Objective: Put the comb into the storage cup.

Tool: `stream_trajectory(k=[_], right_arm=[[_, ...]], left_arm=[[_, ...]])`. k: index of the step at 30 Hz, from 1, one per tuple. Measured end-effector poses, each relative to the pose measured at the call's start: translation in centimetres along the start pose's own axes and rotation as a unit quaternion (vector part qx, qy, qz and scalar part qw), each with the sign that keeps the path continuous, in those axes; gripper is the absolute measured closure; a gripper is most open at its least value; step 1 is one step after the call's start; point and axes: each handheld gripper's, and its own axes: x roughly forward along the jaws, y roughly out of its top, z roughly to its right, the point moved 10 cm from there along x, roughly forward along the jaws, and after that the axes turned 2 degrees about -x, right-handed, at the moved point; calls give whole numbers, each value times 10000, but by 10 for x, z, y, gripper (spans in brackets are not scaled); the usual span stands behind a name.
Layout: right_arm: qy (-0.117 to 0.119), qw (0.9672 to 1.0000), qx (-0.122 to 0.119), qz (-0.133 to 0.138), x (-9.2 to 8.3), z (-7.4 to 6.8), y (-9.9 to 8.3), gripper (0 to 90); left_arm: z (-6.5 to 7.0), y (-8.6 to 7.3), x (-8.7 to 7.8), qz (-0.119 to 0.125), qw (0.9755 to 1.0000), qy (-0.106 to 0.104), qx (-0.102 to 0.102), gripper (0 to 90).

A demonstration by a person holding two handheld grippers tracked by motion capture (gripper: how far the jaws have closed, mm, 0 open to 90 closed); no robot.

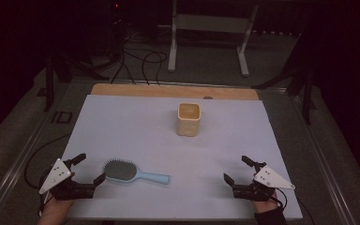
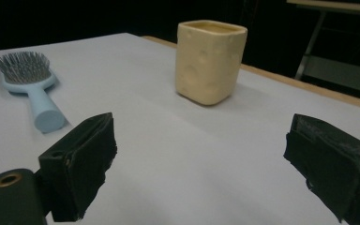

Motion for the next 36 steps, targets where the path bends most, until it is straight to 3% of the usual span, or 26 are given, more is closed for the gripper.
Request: stream_trajectory(k=[4,11,18,21,28,36], right_arm=[[-55,9999,-148,-66,1,-1,-1,87],[-142,9998,-151,-39,0,1,0,87],[-115,9998,-149,-48,1,-1,0,87],[-117,9998,-141,-56,1,-1,0,87],[-111,9998,-122,-58,1,-1,0,87],[-114,9998,-126,-61,2,-1,0,87]], left_arm=[[3,11,2,3,10000,-75,9,0],[10,40,9,24,9995,-308,11,0],[26,68,16,-45,9983,-588,-39,0],[34,77,21,-85,9964,-834,-118,0],[48,88,40,-261,9944,-1026,-52,0],[72,88,69,-548,9894,-1337,122,0]])
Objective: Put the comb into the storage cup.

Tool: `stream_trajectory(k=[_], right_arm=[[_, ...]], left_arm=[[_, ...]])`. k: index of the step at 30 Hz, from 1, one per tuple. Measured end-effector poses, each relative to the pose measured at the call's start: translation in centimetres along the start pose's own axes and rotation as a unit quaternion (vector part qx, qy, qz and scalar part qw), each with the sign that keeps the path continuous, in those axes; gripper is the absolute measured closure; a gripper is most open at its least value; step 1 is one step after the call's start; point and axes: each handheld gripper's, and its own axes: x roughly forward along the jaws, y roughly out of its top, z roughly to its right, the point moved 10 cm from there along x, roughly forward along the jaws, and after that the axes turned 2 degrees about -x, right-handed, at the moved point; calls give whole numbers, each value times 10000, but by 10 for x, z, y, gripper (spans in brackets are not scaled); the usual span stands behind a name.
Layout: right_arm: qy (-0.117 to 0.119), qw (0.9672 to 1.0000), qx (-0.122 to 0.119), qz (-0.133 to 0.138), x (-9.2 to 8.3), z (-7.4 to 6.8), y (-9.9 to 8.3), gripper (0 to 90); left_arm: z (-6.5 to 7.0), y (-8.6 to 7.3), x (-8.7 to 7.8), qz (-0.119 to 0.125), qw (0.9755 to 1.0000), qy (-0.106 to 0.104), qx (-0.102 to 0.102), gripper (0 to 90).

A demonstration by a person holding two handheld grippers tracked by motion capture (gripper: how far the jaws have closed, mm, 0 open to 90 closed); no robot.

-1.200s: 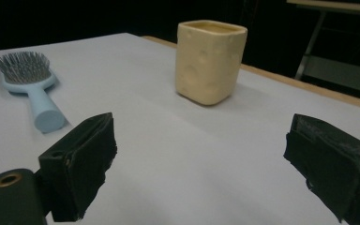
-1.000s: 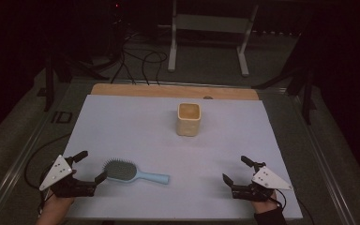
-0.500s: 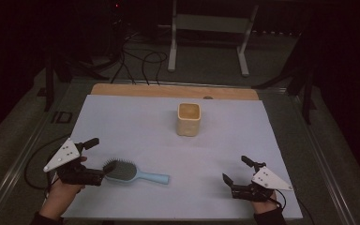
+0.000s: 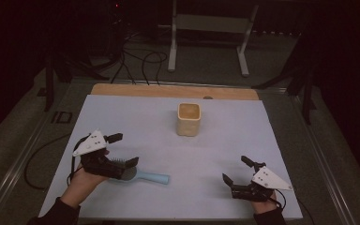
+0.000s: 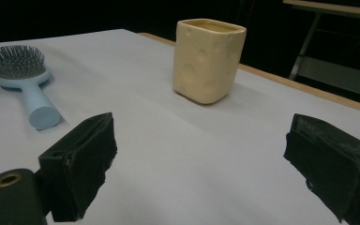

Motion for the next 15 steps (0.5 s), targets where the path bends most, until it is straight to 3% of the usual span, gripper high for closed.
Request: stream_trajectory(k=[2,8,15], right_arm=[[-8,10000,7,-23,0,0,-1,87],[-4,10000,19,-10,0,0,0,87],[16,10000,8,-14,1,-1,0,87]], left_arm=[[5,-1,9,-76,9998,-156,25,0],[14,-10,35,-268,9991,-338,-32,0],[15,-22,56,-485,9986,-195,-92,35]])
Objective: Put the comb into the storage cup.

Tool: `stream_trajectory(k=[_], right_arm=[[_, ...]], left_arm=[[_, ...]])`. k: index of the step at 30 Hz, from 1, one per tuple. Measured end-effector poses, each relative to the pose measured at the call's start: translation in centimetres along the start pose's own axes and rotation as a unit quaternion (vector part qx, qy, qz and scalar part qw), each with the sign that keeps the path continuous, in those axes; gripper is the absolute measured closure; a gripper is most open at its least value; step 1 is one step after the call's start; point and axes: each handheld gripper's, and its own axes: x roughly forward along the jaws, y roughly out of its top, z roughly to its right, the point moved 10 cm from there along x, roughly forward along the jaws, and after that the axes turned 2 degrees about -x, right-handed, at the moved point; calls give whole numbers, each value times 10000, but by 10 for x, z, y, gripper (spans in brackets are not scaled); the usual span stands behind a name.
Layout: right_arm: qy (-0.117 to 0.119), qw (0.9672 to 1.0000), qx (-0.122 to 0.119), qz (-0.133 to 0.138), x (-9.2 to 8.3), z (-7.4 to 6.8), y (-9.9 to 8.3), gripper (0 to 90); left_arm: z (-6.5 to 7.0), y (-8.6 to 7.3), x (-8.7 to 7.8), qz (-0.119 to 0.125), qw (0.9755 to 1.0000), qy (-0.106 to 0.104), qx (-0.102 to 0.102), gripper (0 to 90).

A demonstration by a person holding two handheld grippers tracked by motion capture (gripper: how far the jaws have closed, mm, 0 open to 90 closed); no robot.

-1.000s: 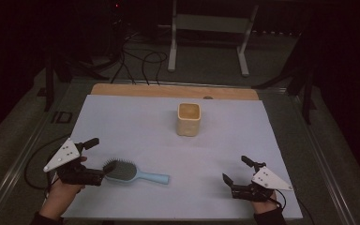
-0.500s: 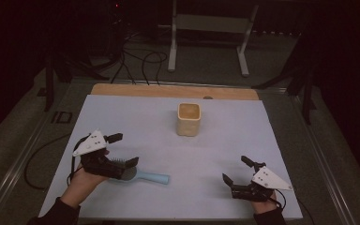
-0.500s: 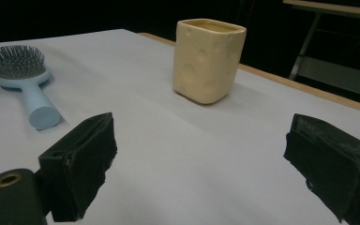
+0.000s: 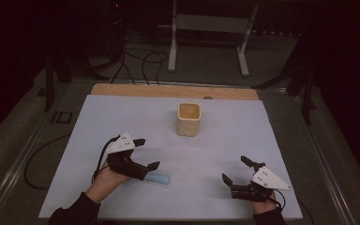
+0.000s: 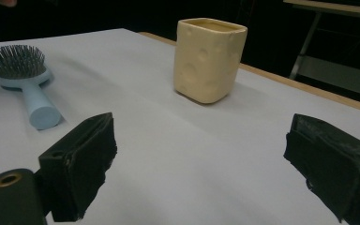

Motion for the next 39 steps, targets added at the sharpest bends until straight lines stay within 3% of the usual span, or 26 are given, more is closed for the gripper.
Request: stream_trajectory(k=[5,11,14,18,24,29,35,39], right_arm=[[14,10000,24,-2,0,0,0,87],[26,10000,17,0,0,0,-1,87],[39,10000,12,8,0,0,-1,87],[60,10000,18,3,1,-1,-1,87],[86,10000,4,-7,1,-2,-2,87],[91,10000,4,-36,1,-2,-2,87],[96,10000,-16,-4,0,-2,-2,87],[91,10000,-18,8,0,-2,-1,87]], left_arm=[[-1,-11,11,-129,9999,-38,-63,145],[1,-21,24,-313,9993,-27,-204,161],[4,-27,30,-439,9988,-10,-195,224],[10,-33,38,-529,9985,-19,-171,335],[20,-44,50,-857,9963,-7,-24,482],[22,-49,55,-961,9954,26,-54,649],[22,-57,62,-1312,9912,168,-40,874],[22,-62,66,-1502,9885,132,-110,896]])
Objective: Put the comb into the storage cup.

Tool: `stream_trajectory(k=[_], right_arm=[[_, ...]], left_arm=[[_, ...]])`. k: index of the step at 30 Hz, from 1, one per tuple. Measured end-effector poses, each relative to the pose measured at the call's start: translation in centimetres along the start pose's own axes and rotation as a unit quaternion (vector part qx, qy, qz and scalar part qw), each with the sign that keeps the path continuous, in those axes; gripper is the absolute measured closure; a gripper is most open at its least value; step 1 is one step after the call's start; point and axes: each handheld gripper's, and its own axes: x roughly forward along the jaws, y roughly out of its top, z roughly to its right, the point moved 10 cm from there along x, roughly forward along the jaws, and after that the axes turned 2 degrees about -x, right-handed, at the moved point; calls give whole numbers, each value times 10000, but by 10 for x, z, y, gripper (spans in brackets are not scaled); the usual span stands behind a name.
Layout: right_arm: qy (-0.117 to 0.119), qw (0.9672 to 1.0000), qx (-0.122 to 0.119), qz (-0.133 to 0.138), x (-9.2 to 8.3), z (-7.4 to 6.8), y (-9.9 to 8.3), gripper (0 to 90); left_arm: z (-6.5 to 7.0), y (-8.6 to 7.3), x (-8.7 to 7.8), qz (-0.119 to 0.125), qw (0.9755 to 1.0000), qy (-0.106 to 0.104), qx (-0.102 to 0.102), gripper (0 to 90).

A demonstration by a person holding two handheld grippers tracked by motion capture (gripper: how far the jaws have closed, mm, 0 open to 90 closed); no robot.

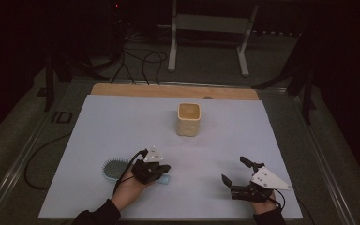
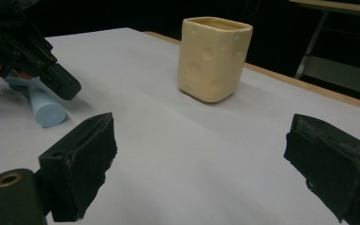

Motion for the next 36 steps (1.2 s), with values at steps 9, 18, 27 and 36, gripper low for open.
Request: stream_trajectory(k=[9,18,27,36], right_arm=[[11,10000,7,8,0,-1,1,87],[16,10000,11,4,-1,-1,1,87],[21,10000,34,21,-1,-1,2,87],[29,10000,23,10,0,-2,1,87]], left_arm=[[5,-7,1,-302,9994,-182,5,898],[18,-21,-9,-671,9968,-433,65,898],[13,-45,-30,-975,9943,-435,-14,897],[13,-67,-49,-1273,9908,-466,-37,897]])
